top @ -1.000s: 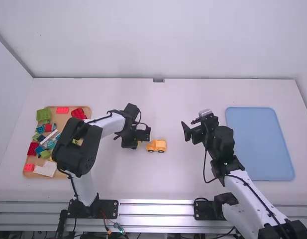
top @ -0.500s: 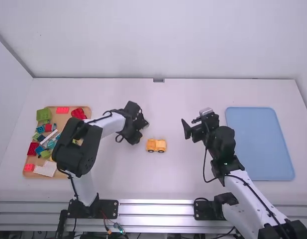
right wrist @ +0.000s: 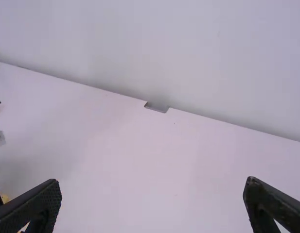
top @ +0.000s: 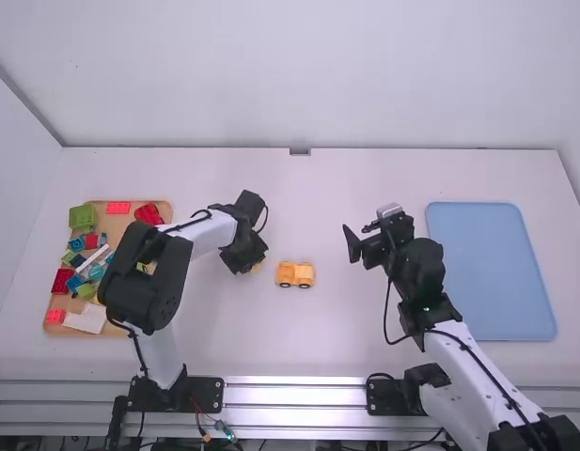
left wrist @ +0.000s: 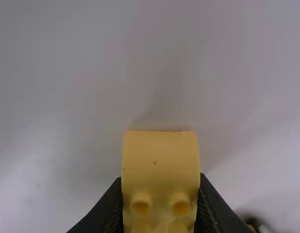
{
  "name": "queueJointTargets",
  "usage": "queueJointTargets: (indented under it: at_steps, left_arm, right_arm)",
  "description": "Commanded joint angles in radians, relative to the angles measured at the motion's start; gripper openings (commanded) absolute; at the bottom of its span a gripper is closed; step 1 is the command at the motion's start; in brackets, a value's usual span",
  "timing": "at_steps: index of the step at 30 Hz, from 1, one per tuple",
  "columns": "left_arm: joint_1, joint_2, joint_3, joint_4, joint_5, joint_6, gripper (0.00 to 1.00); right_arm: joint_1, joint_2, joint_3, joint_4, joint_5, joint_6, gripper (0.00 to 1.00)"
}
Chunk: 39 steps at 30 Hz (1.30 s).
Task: Assemble lego blocks to make yellow taxi
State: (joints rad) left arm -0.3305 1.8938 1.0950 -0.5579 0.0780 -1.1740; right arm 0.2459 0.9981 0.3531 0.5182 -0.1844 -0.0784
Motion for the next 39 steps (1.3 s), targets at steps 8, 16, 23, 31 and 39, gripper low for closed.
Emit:
queueJointTargets:
  at_steps: [8,16,23,31,39]
  left_arm:
    - [-0.002,0.001,0.000,-0.091,0.031,-0.866,0.38]
    - [0.006,0.001,0.000,-0.073,0.037,-0.877,0.95]
    - [0.018,-0.004,0.040,-0.111,0.035,-0.710,0.97]
    - [0.017,-0.007,0.273,-0.395,0.010,-0.447,0.99]
    - [0.016,-0.007,0.496,-0.447,-0.178,0.399,0.82]
  right_arm:
    - [-0.003,-0.011,-0.007,-0.006,-0.003,0.004,0.99]
    - [0.024,-0.011,-0.007,-0.006,-0.002,-0.001,0.99]
    - [0.021,-0.011,-0.007,-0.006,-0.002,0.000,0.99]
    - [0.023,-0.011,-0.007,-0.006,-0.002,0.000,0.99]
    - [0.021,-0.011,-0.007,-0.002,-0.002,0.000,0.99]
